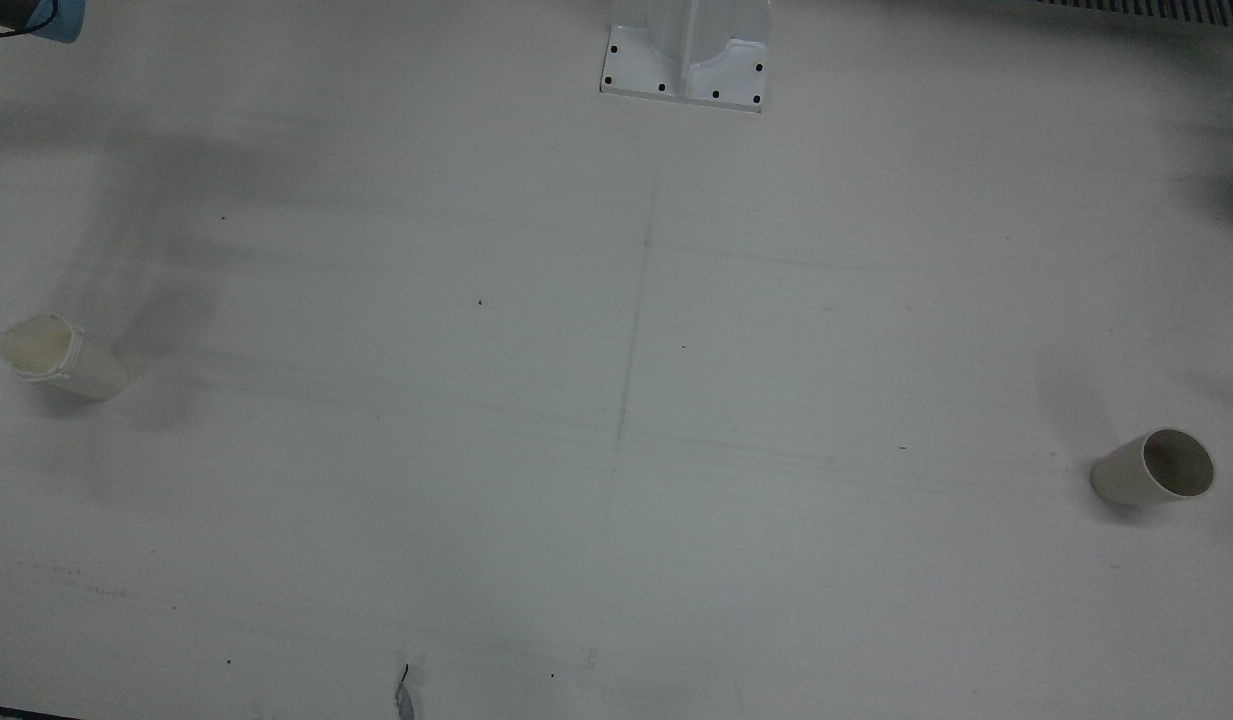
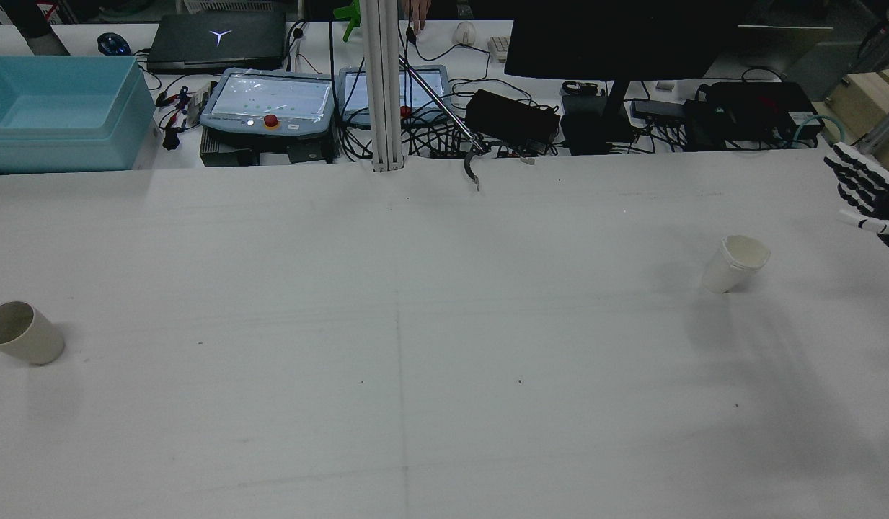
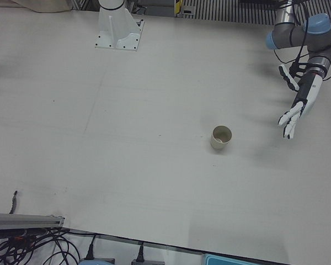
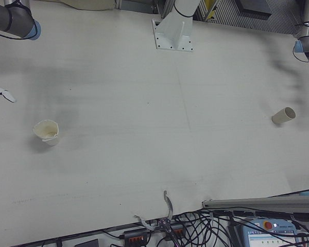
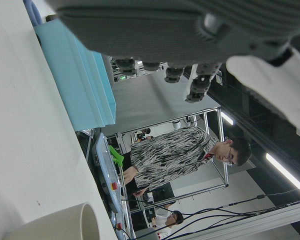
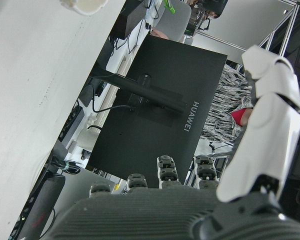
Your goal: Pour water
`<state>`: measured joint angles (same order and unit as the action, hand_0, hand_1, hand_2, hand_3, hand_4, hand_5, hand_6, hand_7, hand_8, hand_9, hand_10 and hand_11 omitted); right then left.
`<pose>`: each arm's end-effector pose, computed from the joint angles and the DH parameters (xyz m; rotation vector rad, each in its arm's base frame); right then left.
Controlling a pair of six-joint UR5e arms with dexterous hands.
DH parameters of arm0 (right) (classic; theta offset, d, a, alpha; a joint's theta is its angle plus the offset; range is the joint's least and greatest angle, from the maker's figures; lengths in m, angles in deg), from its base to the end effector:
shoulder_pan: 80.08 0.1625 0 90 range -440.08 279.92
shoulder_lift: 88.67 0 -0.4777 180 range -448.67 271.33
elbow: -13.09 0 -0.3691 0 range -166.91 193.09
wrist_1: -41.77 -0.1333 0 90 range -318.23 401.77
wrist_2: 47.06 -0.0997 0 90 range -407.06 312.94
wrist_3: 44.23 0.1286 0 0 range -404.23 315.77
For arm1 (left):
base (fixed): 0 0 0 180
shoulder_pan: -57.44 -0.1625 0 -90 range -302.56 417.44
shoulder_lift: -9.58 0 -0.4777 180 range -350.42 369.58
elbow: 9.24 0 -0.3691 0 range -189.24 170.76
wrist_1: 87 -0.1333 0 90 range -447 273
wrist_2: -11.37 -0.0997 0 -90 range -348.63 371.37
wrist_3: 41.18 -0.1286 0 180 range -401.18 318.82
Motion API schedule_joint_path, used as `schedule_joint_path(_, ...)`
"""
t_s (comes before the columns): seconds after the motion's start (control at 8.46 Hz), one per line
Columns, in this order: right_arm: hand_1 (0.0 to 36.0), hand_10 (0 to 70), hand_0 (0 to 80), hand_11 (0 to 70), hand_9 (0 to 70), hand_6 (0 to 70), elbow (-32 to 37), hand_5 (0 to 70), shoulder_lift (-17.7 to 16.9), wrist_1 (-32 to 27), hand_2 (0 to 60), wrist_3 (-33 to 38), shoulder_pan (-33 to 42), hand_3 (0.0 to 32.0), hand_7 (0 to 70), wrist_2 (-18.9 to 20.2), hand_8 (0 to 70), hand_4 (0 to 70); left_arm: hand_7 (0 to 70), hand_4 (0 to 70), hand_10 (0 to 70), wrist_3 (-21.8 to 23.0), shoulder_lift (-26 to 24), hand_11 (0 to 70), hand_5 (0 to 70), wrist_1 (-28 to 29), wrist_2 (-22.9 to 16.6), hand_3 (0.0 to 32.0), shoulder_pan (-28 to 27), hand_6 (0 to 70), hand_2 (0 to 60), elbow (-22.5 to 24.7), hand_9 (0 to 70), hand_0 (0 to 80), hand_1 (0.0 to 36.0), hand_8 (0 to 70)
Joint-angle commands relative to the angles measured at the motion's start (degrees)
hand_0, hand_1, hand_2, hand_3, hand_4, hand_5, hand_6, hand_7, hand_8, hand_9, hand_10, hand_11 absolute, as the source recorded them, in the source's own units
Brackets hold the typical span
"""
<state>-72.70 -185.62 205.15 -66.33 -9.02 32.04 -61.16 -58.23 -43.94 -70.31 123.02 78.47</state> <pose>0.0064 -0.4669 0.7954 0.2393 -2.0885 1.8529 -0.0110 -0.3431 0.8117 0.0312 2.3097 -1.5987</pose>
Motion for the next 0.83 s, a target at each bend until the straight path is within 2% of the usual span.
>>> schedule_joint_path(0.0, 18.4, 0.0, 47.0, 0.0, 2.9, 9.6, -0.1, 4.6, 0.9, 0.0, 25.9, -0.1, -4.1, 0.0, 10.7, -3.3, 1.6, 4.9, 4.9, 22.6, 4.6, -1.0, -4.6, 8.8, 0.0, -0.1, -0.1, 0.0, -0.5, 6.7, 0.0, -5.3, 0.0, 57.4, 14.5, 0.3)
schedule_joint_path(0.12, 18.5, 0.0, 47.0, 0.0, 3.2, 9.6, -0.1, 4.6, 0.9, 0.0, 25.8, -0.1, -4.7, 0.0, 10.4, -3.4, 1.8, 5.0, 5.0, 22.7, 5.0, -1.1, -5.4, 9.7, 0.0, -0.1, -0.1, 0.0, -0.6, 7.3, 0.0, -6.4, 0.0, 62.3, 18.5, 0.4)
schedule_joint_path(0.35, 18.8, 0.0, 47.4, 0.0, 3.1, 9.7, -0.1, 4.7, 1.0, 0.0, 25.7, -0.2, -5.4, 0.0, 10.8, -3.5, 1.7, 5.0, 5.2, 21.9, 5.7, -1.2, -7.9, 11.5, 0.0, -0.2, -0.1, 0.0, -2.8, 7.5, 0.0, -9.4, 0.0, 80.0, 26.0, 0.5)
schedule_joint_path(0.59, 19.0, 0.0, 47.3, 0.0, 3.3, 9.5, -0.1, 4.7, 1.0, 0.0, 25.8, -0.3, -5.6, 0.0, 10.6, -3.5, 1.9, 4.1, 6.1, 20.6, 6.0, -1.4, -9.3, 12.7, 0.0, -1.4, -0.1, 0.0, -4.5, 8.1, 0.0, -10.4, 0.0, 80.0, 33.7, 0.7)
schedule_joint_path(0.71, 19.0, 0.0, 47.4, 0.0, 3.4, 9.5, -0.1, 4.7, 1.1, 0.0, 25.8, -0.3, -5.7, 0.0, 10.7, -3.5, 1.9, 4.3, 6.4, 21.3, 5.4, -1.4, -9.8, 11.5, 0.0, -2.5, 0.0, 0.0, -6.0, 8.5, 0.0, -10.5, 0.0, 80.0, 30.8, 0.7)
